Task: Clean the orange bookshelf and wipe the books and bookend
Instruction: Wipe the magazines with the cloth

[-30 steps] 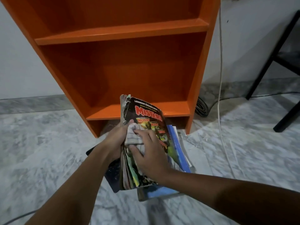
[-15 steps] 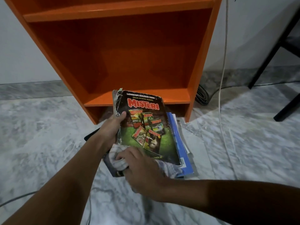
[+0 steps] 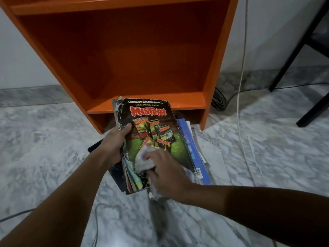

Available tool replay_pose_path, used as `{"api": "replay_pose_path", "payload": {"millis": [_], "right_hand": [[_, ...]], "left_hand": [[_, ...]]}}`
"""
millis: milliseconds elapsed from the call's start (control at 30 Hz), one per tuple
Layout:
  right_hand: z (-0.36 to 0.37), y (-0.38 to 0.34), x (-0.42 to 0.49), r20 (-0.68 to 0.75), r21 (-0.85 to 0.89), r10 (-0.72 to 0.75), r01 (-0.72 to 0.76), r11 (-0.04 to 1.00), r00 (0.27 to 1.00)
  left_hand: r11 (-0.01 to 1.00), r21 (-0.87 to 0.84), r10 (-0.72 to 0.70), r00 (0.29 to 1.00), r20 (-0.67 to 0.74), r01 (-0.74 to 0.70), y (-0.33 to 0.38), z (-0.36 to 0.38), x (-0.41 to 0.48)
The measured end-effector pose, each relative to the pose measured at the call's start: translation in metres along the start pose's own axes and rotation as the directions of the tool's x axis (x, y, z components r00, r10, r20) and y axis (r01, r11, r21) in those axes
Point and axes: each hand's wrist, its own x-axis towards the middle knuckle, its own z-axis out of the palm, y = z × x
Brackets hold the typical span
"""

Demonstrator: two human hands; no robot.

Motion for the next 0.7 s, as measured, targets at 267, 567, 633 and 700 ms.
{"api": "replay_pose_path", "payload": {"millis": [267,567,633,700], "right_hand": [[-0.04,0.082,0.049,-0.216,-0.07,0.391,-0.413,0.908,0.895],[-0.07,0.048,0.091,-0.21,0.243,0.226,-0.173,0.954,0.951],[-0.058,0.016,0.107,-0.108,0.267,0.044,-0.014,0.963,0.993],[-0.046,-0.003,0.125,-0.011,0.21,-0.09,0.09,0.974,0.996]], "left_hand": [[1.0,-0.007,0.03,0.999,-0.016,-0.03,-0.007,-0.004,0.002],[0.999,0.01,0.044,0.999,0.011,-0.044,-0.005,-0.01,0.002],[0.998,0.022,0.051,0.999,0.018,-0.051,-0.004,-0.008,0.002],[0.995,0.068,0.067,0.997,0.032,-0.069,-0.003,-0.005,0.002]]}}
